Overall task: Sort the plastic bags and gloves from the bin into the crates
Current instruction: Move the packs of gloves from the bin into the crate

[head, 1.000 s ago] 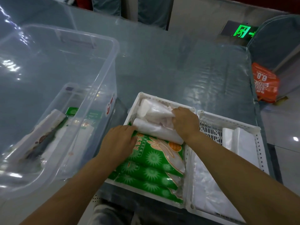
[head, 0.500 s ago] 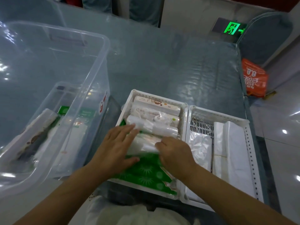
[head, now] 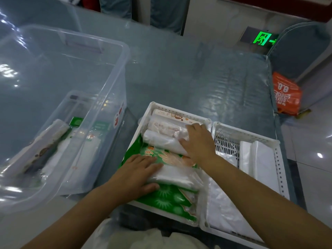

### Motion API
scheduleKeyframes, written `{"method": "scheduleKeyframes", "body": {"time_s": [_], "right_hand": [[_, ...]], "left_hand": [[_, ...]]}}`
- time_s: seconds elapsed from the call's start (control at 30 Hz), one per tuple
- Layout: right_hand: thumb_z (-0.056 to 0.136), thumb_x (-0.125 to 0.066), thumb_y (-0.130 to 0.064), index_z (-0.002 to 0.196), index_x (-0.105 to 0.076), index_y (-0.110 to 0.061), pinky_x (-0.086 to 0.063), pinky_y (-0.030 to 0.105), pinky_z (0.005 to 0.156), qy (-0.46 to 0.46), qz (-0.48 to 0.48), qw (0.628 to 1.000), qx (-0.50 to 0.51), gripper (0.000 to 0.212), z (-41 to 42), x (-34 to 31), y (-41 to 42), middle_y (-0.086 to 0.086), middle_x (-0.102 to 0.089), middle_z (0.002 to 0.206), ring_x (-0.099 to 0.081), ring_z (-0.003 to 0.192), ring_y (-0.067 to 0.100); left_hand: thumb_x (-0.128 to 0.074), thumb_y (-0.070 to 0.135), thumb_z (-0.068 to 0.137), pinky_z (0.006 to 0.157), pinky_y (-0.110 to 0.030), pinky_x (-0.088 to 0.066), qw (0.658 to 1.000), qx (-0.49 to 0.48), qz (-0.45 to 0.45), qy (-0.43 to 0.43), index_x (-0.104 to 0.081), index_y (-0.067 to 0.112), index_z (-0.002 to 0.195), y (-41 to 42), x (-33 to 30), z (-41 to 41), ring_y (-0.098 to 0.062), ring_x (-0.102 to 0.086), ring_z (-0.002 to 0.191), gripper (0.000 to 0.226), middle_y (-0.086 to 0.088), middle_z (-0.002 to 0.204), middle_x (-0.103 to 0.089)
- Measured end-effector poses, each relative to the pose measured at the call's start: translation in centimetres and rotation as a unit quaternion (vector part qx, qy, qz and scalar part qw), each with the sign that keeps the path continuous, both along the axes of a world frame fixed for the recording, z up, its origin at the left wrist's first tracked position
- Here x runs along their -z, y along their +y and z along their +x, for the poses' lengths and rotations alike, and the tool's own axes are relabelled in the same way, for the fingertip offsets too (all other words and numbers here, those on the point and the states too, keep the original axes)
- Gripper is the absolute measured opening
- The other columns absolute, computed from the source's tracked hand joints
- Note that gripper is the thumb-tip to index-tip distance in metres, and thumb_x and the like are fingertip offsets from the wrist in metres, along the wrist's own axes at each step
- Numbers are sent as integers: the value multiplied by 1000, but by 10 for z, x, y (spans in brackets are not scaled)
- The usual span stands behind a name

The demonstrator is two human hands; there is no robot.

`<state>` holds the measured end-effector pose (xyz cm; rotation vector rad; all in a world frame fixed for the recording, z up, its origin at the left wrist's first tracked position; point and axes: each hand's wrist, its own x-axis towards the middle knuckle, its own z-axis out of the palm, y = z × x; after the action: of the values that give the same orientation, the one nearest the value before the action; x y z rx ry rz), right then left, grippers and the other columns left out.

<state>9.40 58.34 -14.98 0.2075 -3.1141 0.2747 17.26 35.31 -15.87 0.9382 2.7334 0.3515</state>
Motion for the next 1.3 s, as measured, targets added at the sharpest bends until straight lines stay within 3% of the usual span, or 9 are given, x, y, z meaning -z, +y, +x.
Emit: {"method": "scheduleKeyframes", "body": {"time_s": [0.13,0.3,0.4,0.57,0.73,0.87,0.97,1.1,1.3], "right_hand": [[85,-56,-37,100,-60,-12,-40,37,87,-16,-32,998,57,29,-18,12,-3,5,-59,102,-51,97,25],[86,-57,-20,76,-65,-13,-39,29,62,58,-150,982,94,14,-14,-1,0,2,-64,78,-56,77,21],[82,-65,-13,75,-66,-13,-36,25,64,135,-191,972,23,7,0,-19,4,0,-65,74,-55,74,20],[78,-71,-9,75,-67,-7,-39,26,68,210,-140,957,-141,5,34,-39,19,6,-66,75,-57,71,22],[79,-70,-10,74,-68,-9,-42,28,67,166,-67,956,-233,6,66,-38,25,7,-68,75,-59,68,23],[77,-71,-9,71,-67,-12,-45,28,62,144,-20,954,-263,8,84,-28,24,6,-66,72,-58,64,21],[78,-70,-14,73,-68,-12,-49,30,60,104,11,957,-269,6,92,-22,23,6,-68,75,-61,66,21],[86,-57,-37,76,-70,-13,-48,31,60,73,-36,971,-223,29,97,-24,26,4,-67,79,-60,69,21],[90,-45,-50,134,-43,-21,-36,32,97,-53,-66,989,-122,53,95,-18,6,0,-51,133,-47,119,18]], "left_hand": [[-43,62,80,109,-34,-4,999,-19,26,12,-27,33,141,2,-9,1,-18,-30,134,70,0,148,-33],[-68,27,76,103,-45,-33,998,1,37,42,-53,24,128,6,-15,4,-25,-54,117,54,-7,128,-58],[-80,1,54,85,-45,-50,995,-3,73,73,-70,17,104,5,-19,2,-23,-68,92,52,-5,102,-72],[-85,-1,44,74,-35,-54,987,-40,101,116,-73,19,86,6,-31,-2,-17,-69,78,49,3,85,-74],[-72,1,58,77,-28,-48,967,-90,177,161,-64,15,94,2,-35,10,-16,-57,87,39,-2,90,-67],[-53,27,72,82,-20,-31,947,-117,222,203,-54,17,99,4,-37,15,-14,-45,89,28,-7,90,-64],[-43,53,79,99,-32,-28,984,-86,79,137,-49,26,121,19,-32,8,-18,-47,115,51,1,120,-60],[-25,58,89,111,-38,-1,999,-15,-41,8,-20,36,141,29,-2,2,-17,-17,139,57,2,153,-24],[-25,56,91,113,-40,0,998,22,-65,-12,-12,38,142,23,7,7,-17,-9,141,56,2,155,-14]]}}
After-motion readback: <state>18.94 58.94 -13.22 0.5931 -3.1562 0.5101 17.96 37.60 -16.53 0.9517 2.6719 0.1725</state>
